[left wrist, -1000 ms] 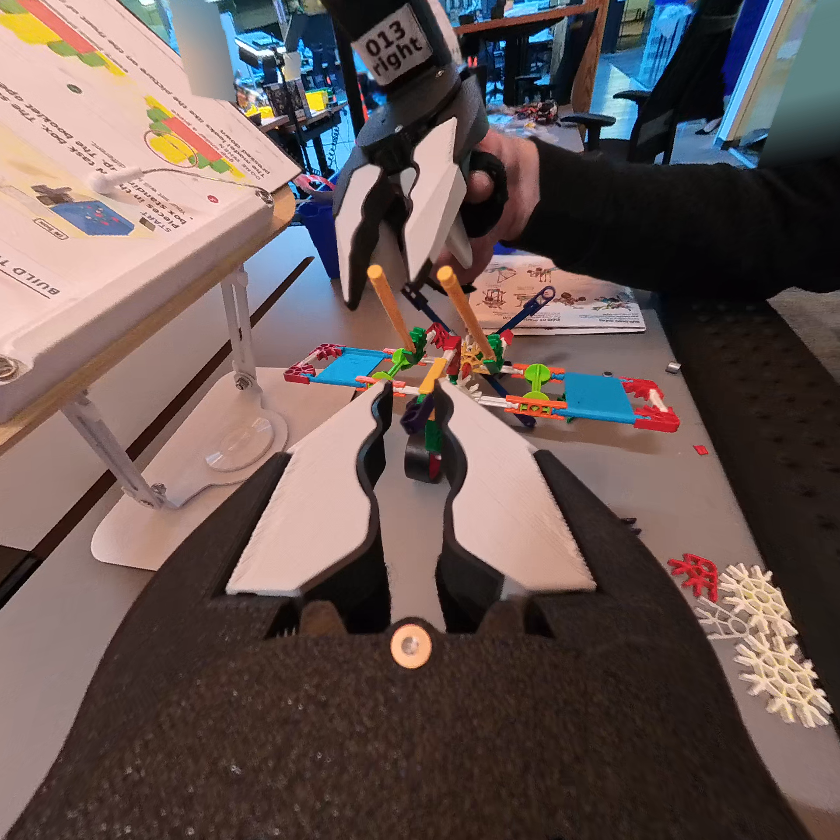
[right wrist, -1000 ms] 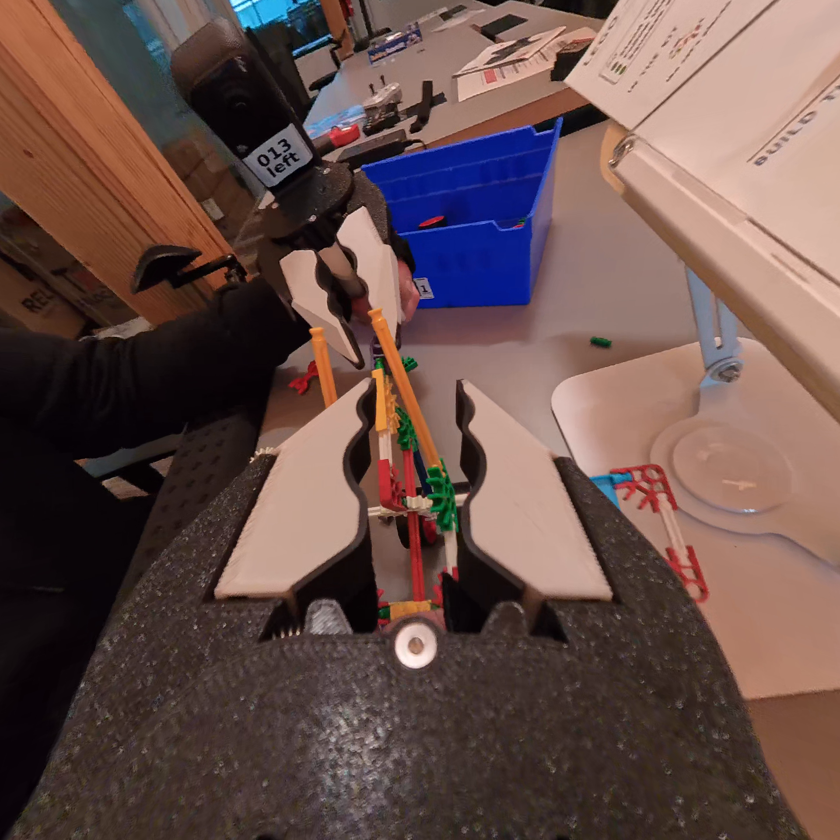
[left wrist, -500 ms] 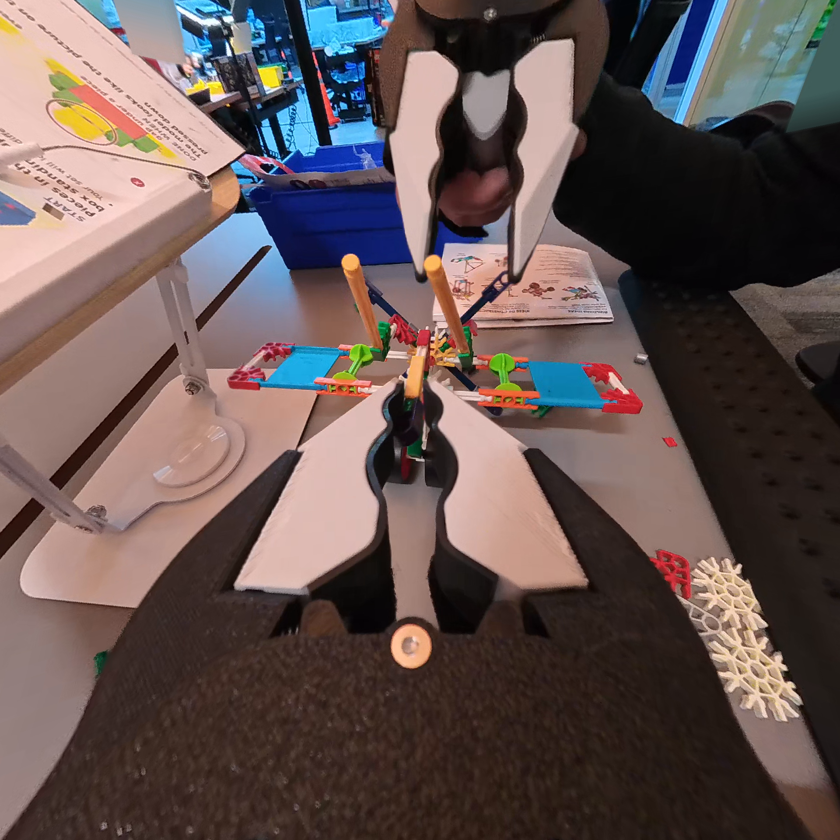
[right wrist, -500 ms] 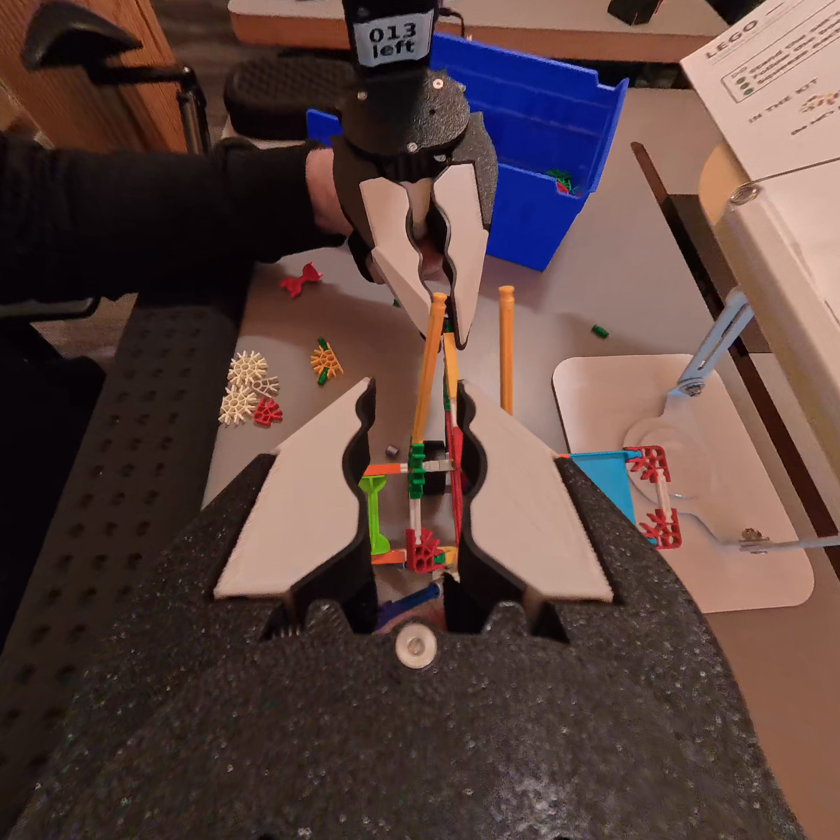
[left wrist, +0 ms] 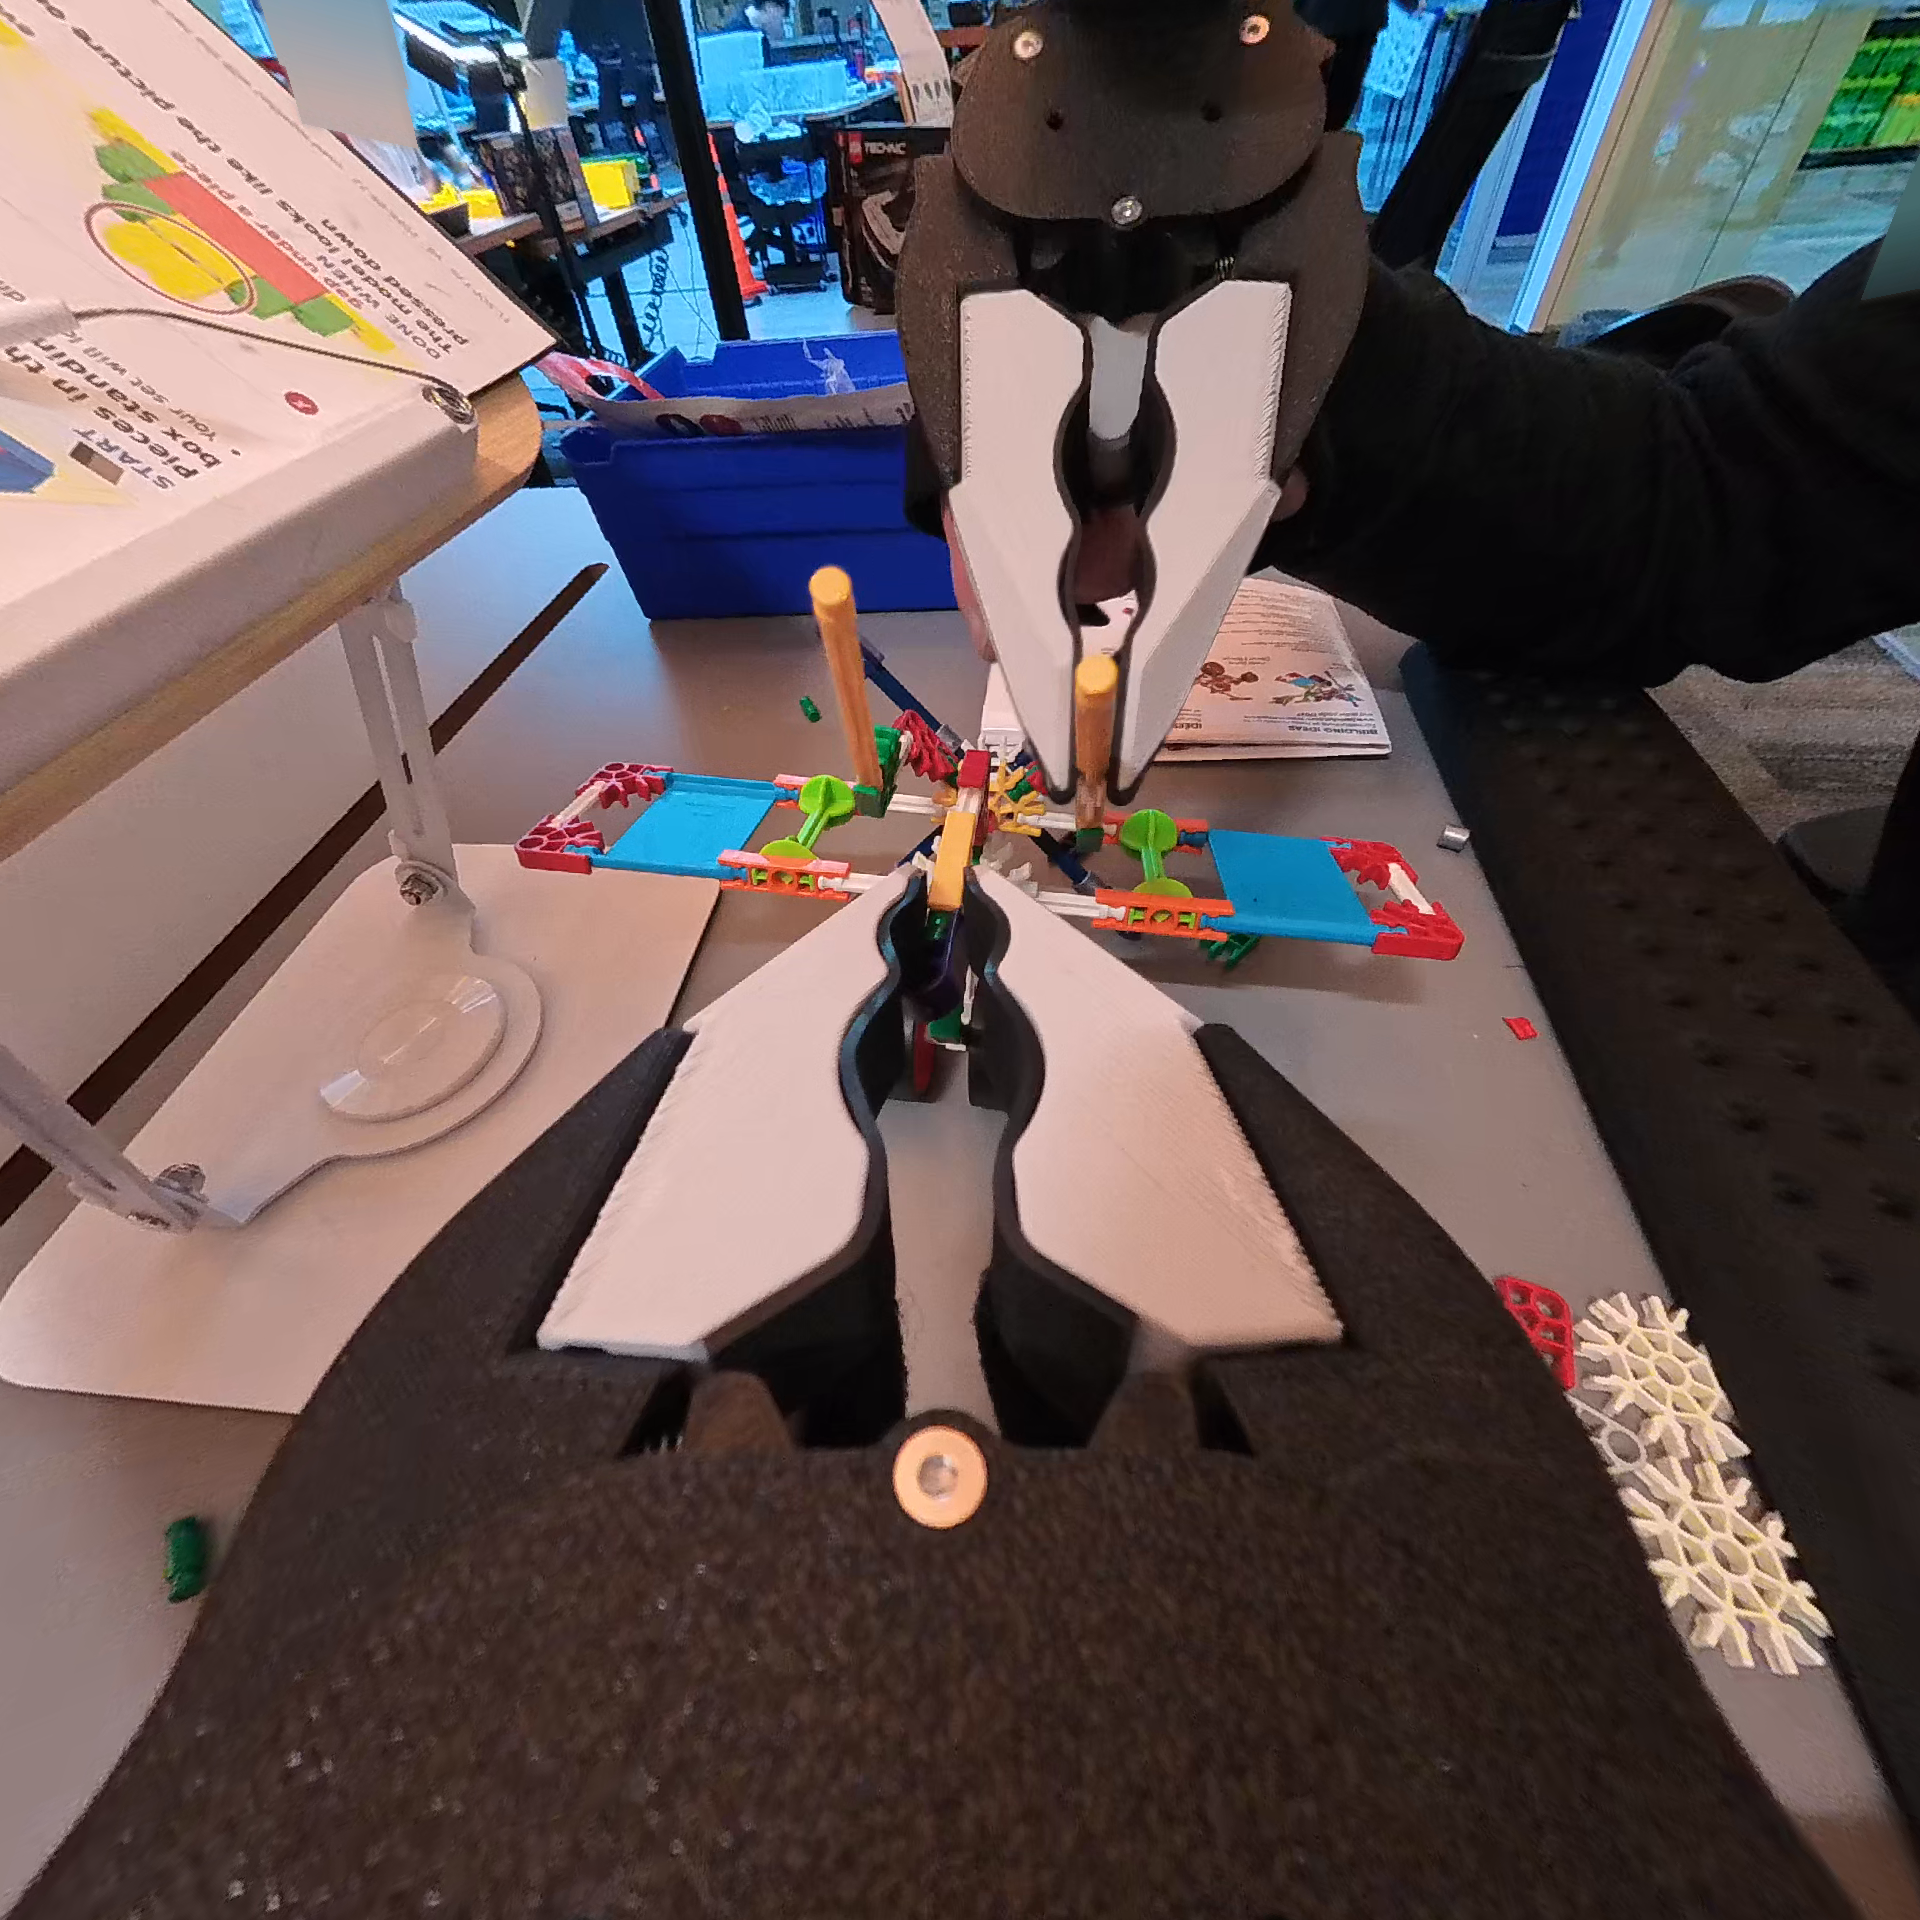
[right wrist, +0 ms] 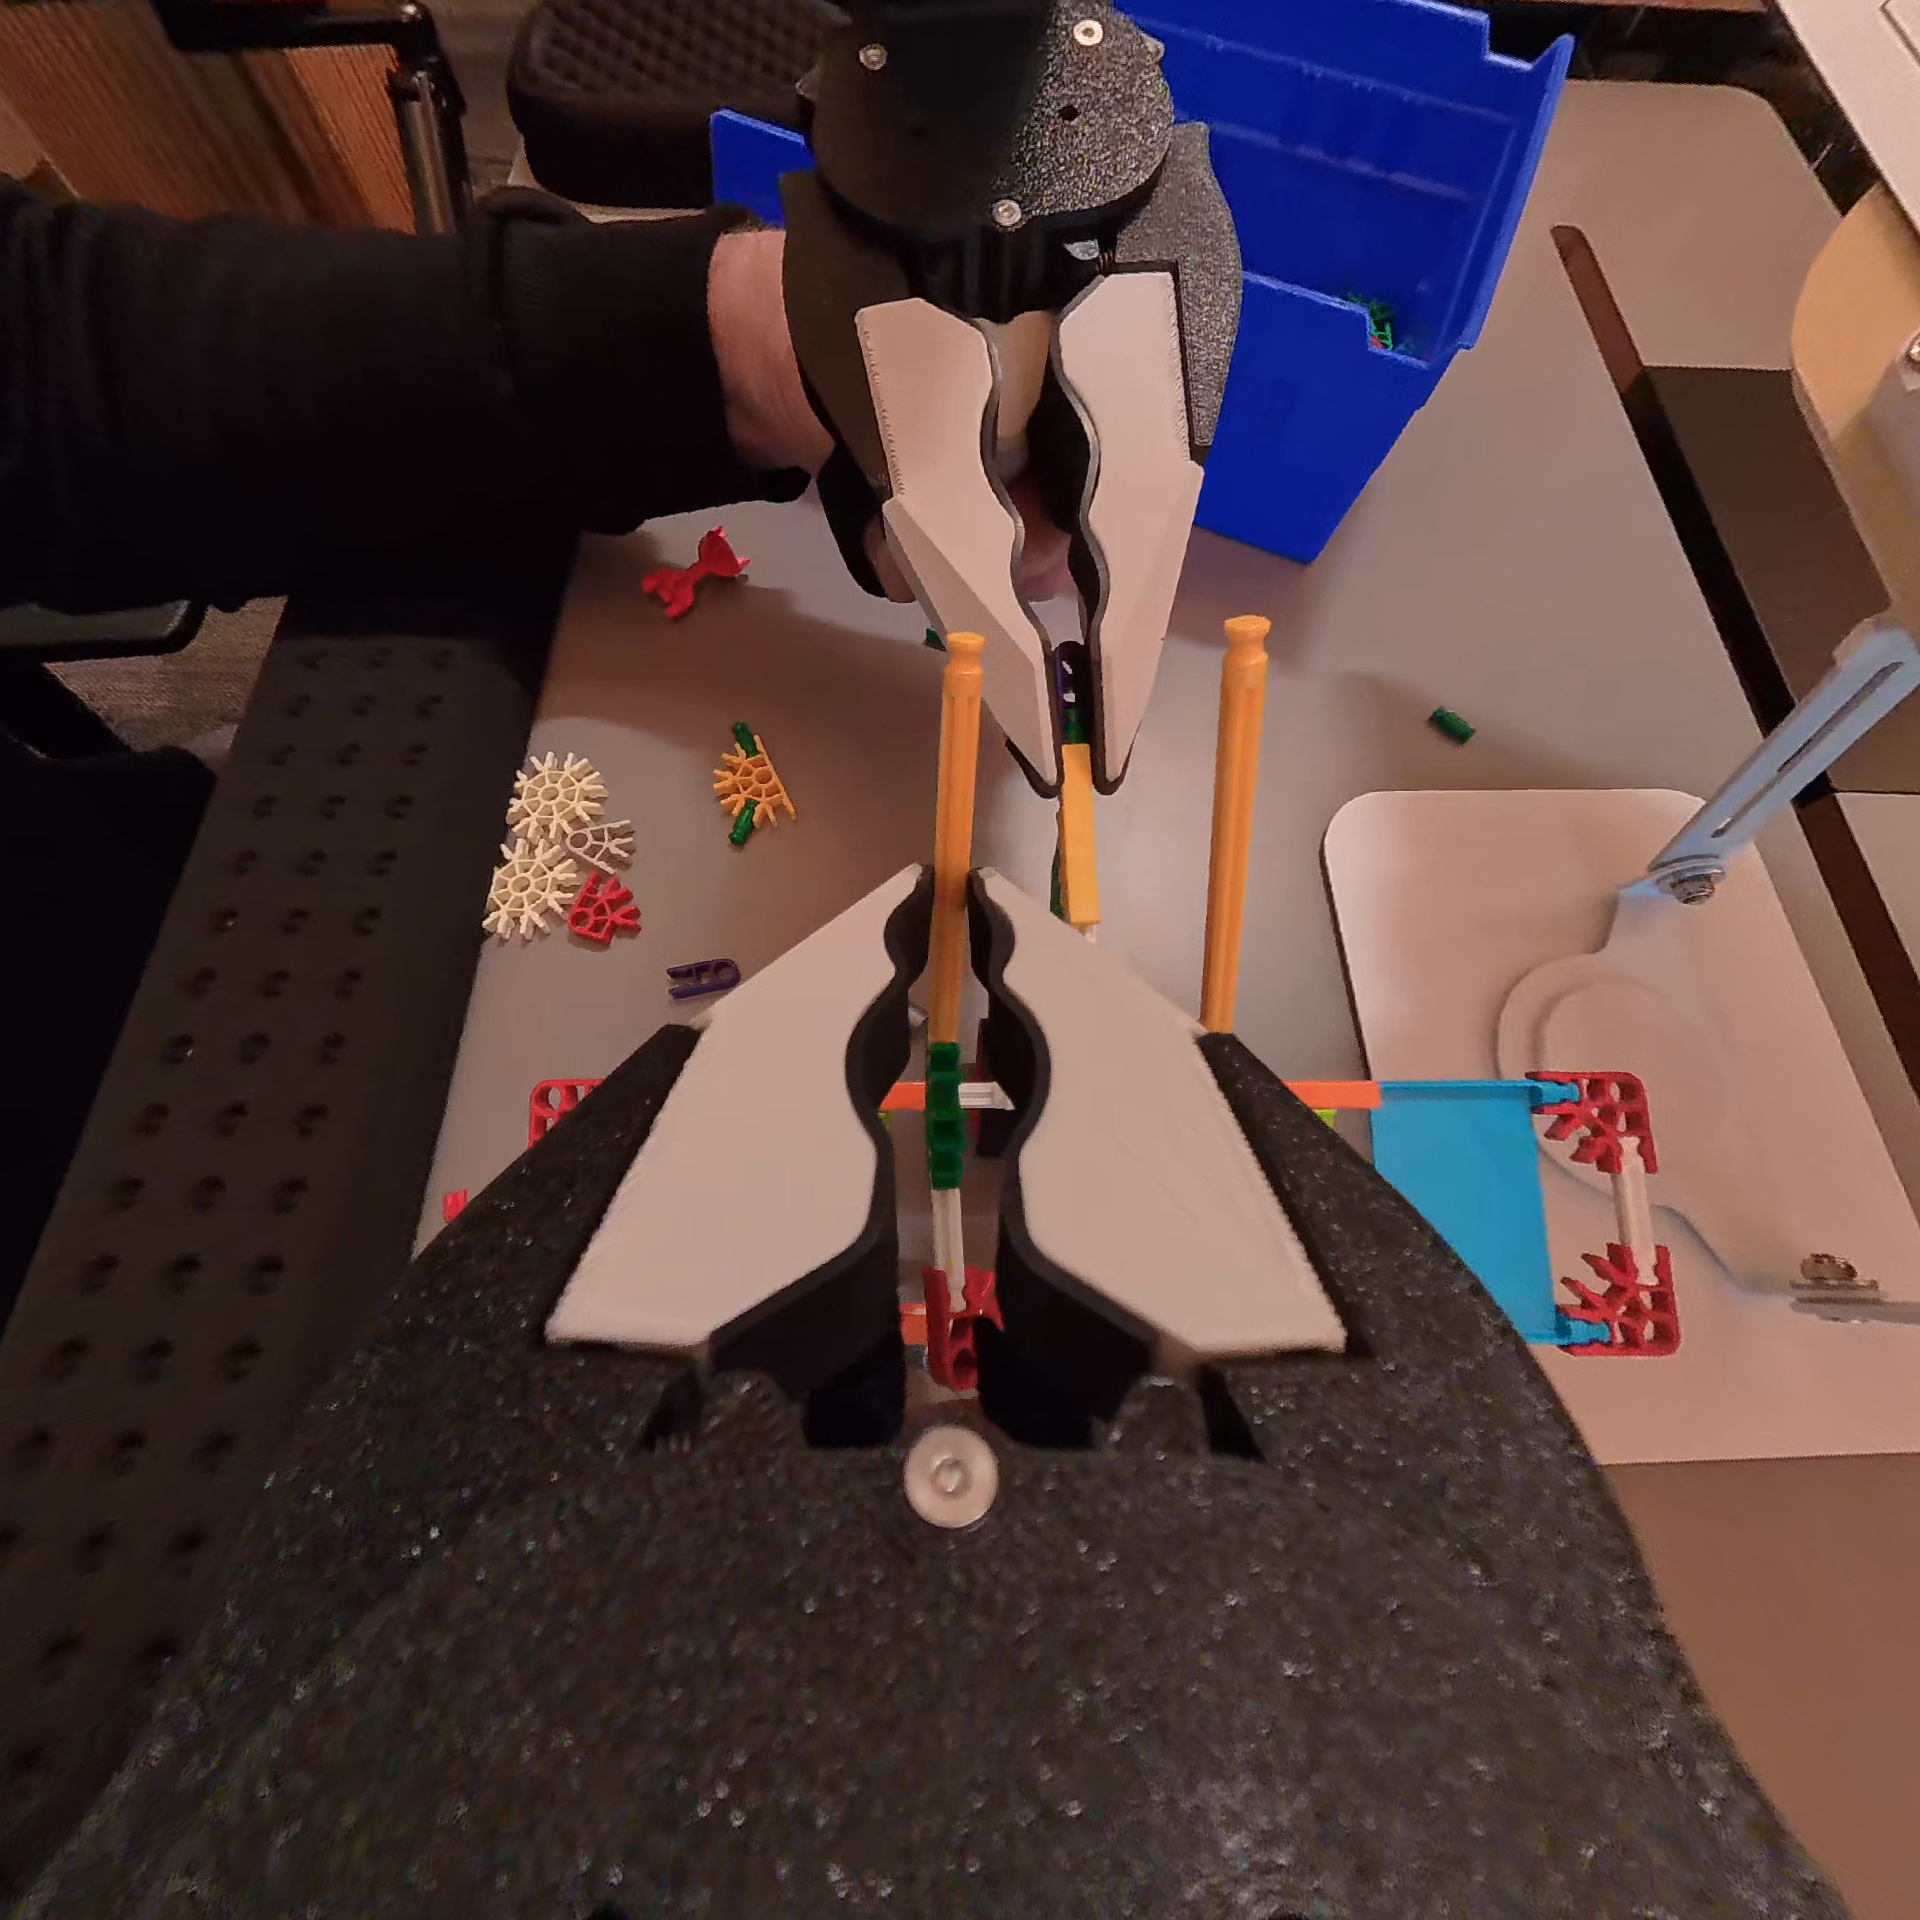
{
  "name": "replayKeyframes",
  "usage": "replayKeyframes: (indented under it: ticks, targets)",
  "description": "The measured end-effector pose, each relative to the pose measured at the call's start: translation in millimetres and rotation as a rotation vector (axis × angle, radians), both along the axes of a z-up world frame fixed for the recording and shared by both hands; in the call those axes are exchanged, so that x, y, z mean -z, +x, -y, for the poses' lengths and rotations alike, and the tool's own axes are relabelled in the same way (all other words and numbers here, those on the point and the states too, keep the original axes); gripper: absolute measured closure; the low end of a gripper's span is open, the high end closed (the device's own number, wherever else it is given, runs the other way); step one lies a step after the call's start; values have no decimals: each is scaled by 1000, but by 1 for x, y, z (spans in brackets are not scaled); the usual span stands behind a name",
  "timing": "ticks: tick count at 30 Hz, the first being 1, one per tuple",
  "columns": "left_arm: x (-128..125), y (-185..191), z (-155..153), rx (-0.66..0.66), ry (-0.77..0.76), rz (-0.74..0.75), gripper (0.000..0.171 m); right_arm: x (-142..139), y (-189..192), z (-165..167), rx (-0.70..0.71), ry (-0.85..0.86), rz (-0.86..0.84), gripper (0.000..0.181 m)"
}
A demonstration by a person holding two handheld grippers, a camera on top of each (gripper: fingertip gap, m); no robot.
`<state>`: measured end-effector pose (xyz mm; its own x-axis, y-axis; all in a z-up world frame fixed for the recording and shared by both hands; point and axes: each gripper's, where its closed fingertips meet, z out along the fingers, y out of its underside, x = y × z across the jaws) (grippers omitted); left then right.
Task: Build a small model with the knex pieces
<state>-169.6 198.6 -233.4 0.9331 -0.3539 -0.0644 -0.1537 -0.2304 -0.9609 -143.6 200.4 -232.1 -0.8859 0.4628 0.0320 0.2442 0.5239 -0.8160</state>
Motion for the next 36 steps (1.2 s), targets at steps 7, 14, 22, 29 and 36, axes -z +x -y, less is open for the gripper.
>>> replayKeyframes:
  ticks: [7,14,22,29,36]
  targets:
    - [-1,-2,1,-4,7,6,165,-8,-4,-4,25,-48,3,154]
    - [-9,-2,9,-9,29,6,153,-58,18,-39,141,-2,-155,140]
    - [-17,-15,31,-99,-4,-58,142,-65,90,-135,456,87,-224,142]
    - [-22,-13,34,-81,24,-35,142,64,191,-205,486,431,127,134]
    - [-10,-5,26,-38,-11,-26,143,116,207,-219,350,475,238,112]
